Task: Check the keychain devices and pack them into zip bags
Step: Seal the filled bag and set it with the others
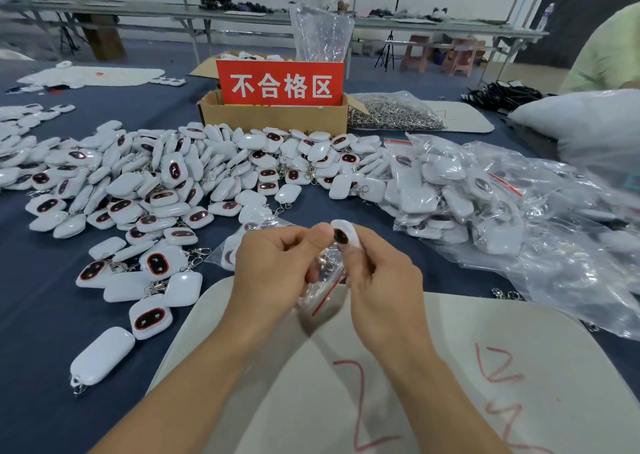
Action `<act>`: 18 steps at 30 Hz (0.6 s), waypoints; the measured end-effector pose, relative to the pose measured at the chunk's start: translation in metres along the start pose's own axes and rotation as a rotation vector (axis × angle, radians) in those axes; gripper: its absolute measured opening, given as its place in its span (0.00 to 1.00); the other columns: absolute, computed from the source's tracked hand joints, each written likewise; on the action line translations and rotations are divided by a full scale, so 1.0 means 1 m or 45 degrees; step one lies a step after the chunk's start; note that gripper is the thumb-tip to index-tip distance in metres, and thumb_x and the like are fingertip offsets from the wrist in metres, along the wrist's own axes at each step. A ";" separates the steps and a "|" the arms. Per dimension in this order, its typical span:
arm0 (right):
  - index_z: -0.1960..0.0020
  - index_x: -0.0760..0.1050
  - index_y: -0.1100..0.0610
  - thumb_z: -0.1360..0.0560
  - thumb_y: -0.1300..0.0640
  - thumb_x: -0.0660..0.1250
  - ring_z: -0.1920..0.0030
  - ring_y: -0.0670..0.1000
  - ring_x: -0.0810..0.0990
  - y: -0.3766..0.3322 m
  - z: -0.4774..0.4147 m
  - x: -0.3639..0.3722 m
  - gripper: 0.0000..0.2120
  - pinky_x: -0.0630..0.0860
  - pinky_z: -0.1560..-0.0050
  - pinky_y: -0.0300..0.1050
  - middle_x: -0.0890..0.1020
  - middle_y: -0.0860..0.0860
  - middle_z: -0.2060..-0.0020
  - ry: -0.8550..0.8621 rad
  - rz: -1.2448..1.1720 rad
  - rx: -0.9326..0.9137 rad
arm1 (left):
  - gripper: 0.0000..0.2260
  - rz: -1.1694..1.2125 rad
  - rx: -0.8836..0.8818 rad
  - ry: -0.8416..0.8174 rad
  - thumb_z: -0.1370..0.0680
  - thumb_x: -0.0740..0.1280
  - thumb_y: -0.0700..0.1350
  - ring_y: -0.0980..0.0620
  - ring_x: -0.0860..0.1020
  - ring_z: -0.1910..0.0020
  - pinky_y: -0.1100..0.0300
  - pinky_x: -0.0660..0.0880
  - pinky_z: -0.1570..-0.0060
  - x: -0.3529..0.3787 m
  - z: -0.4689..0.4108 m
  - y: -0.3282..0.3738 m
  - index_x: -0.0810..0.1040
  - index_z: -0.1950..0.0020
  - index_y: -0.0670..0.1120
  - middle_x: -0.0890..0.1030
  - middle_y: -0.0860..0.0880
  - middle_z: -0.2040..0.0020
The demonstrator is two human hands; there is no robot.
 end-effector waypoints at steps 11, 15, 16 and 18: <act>0.55 0.79 0.46 0.26 0.51 0.68 0.72 0.45 0.78 0.045 -0.007 -0.026 0.01 0.73 0.62 0.49 0.84 0.52 0.71 0.195 -0.316 0.458 | 0.08 -1.233 0.308 -0.053 0.23 0.65 0.56 0.52 0.75 0.64 0.56 0.69 0.66 0.016 0.011 0.012 0.78 0.58 0.54 0.76 0.54 0.67; 0.57 0.81 0.47 0.25 0.52 0.70 0.73 0.46 0.77 0.033 -0.005 -0.006 0.02 0.72 0.63 0.45 0.84 0.52 0.71 0.006 -0.285 0.422 | 0.11 -1.091 0.375 0.058 0.24 0.61 0.56 0.53 0.73 0.64 0.57 0.68 0.66 0.010 0.013 0.023 0.80 0.58 0.54 0.77 0.55 0.68; 0.57 0.82 0.47 0.24 0.54 0.70 0.74 0.46 0.77 0.029 -0.004 0.000 0.04 0.73 0.65 0.44 0.84 0.52 0.71 -0.035 -0.293 0.405 | 0.10 -1.039 0.413 0.085 0.24 0.62 0.55 0.54 0.74 0.64 0.58 0.69 0.65 0.009 0.015 0.027 0.82 0.57 0.55 0.77 0.56 0.67; 0.55 0.84 0.48 0.21 0.58 0.69 0.71 0.47 0.80 0.022 -0.002 0.013 0.08 0.76 0.66 0.43 0.86 0.53 0.68 -0.134 -0.390 0.382 | 0.08 -0.902 0.484 0.113 0.23 0.65 0.52 0.55 0.77 0.62 0.55 0.76 0.61 0.006 0.018 0.035 0.84 0.53 0.57 0.81 0.57 0.63</act>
Point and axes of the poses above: each hand's wrist, its own z-axis away from the middle knuckle, its own x-axis out of the palm, y = z × x, the point moved 10 cm from there along -z, towards the middle knuckle
